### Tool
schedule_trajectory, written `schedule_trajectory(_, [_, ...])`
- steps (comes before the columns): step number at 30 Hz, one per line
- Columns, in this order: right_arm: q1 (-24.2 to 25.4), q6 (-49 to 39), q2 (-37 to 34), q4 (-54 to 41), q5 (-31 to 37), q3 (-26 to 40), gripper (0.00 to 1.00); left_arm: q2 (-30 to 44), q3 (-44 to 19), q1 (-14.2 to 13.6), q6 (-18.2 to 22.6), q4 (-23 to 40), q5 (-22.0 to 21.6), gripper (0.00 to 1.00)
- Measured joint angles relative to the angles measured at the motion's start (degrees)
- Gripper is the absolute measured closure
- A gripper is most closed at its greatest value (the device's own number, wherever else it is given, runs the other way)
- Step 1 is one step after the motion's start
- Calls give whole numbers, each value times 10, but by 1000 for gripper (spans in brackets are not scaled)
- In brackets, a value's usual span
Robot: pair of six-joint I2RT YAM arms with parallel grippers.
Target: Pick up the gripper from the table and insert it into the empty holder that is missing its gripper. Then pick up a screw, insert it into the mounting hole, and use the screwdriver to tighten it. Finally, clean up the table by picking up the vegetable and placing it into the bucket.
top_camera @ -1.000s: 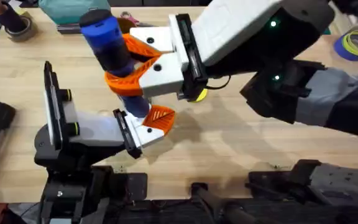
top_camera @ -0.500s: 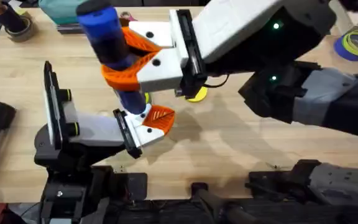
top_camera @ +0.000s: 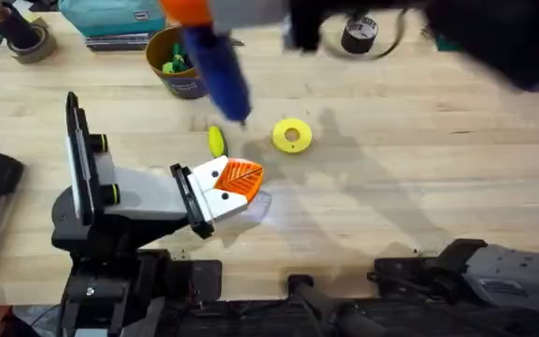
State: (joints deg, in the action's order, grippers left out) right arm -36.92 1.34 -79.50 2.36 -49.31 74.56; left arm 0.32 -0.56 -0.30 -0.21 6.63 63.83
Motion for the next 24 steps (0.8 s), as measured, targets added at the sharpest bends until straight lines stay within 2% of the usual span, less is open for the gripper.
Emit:
schedule_trajectory(3, [27,-60,0,-158,24,79,980,0,0,0,0,0,0,985])
schedule_trajectory(4, [53,-132,1,-274,68,137,980,0,0,0,0,0,0,985])
schedule_trajectory(6, [70,-187,2,-329,100,157,980,0,0,0,1,0,0,985])
schedule_trajectory(17, [153,-500,-1,-530,246,163,980,0,0,0,2,0,0,985])
schedule_trajectory(20, [161,-566,-18,-556,290,162,980,0,0,0,2,0,0,985])
schedule_trajectory(24, [172,-628,-53,-543,352,141,980,0,0,0,2,0,0,985])
